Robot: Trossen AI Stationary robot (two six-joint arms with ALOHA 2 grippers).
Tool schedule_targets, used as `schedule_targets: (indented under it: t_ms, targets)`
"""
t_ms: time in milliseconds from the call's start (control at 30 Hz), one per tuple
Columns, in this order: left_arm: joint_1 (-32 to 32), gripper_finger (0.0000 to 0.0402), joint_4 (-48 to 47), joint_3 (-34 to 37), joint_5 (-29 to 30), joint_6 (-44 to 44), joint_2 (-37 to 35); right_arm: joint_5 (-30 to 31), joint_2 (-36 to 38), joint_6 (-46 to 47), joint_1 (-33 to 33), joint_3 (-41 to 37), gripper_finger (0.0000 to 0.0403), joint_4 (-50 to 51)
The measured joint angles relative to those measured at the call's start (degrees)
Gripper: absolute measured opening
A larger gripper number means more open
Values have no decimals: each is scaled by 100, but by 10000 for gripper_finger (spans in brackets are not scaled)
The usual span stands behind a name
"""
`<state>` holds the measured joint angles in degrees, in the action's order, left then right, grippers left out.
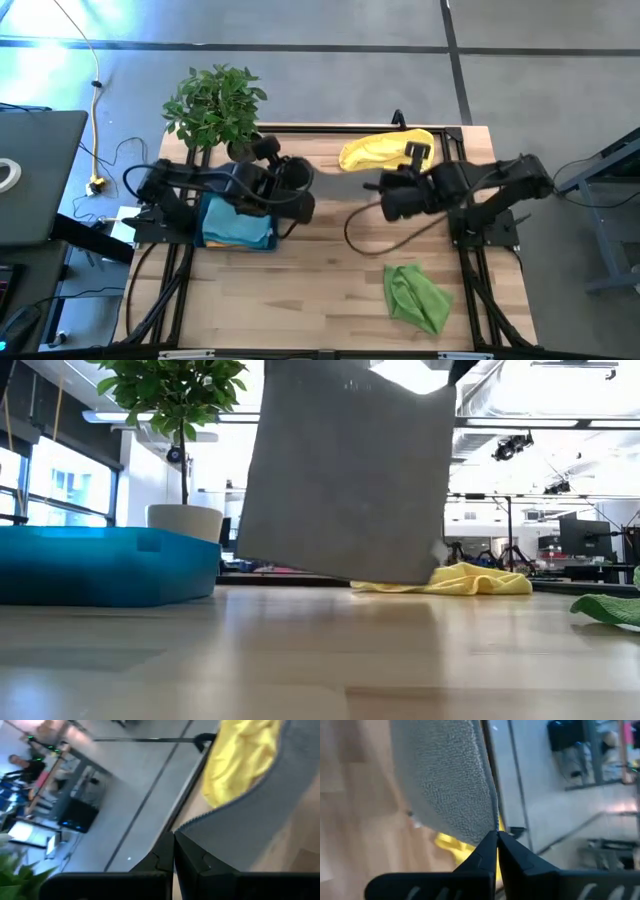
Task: Fold microfiber towels
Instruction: Fold the gray towel on the table
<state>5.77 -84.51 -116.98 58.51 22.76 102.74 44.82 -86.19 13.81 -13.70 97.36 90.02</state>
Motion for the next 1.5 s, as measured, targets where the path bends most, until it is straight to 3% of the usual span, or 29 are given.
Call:
schedule_targets:
  t_ms: [100, 200, 267, 467, 767, 1000, 1133, 1300, 1500]
  targets:
    - [-185, 0, -55, 2, -259, 95, 6, 20, 0, -77, 286, 0, 0, 0]
    - [-338, 0, -158, 2, -1353, 476, 126, -38, 0, 207, 391, 0, 0, 0]
    - [-360, 0, -187, 42, -1727, 634, 282, -289, 6, 562, 392, -61, 0, -27]
    - [-36, 0, 46, 766, -2169, 721, 620, -1334, 2, 1277, 55, -1519, 0, -377]
    - [1005, 0, 1783, 2312, -3084, 1283, 743, -3074, -2, 2070, -1072, -3447, 0, -2946]
    - [1735, 0, 2770, 2623, -3559, 1757, 901, -3768, -2, 2670, -1830, -4129, 0, -4667]
    - [1840, 0, 2737, 2631, -3466, 1676, 928, -3687, 2, 2471, -1899, -4092, 0, -4644]
    - [1599, 0, 2501, 2625, -2895, 1663, 926, -2759, 2, 1891, -1540, -4092, 0, -4296]
    - [1093, 0, 1977, 2627, -2409, 1792, 1144, -2203, -16, 1500, -943, -4092, 0, -3904]
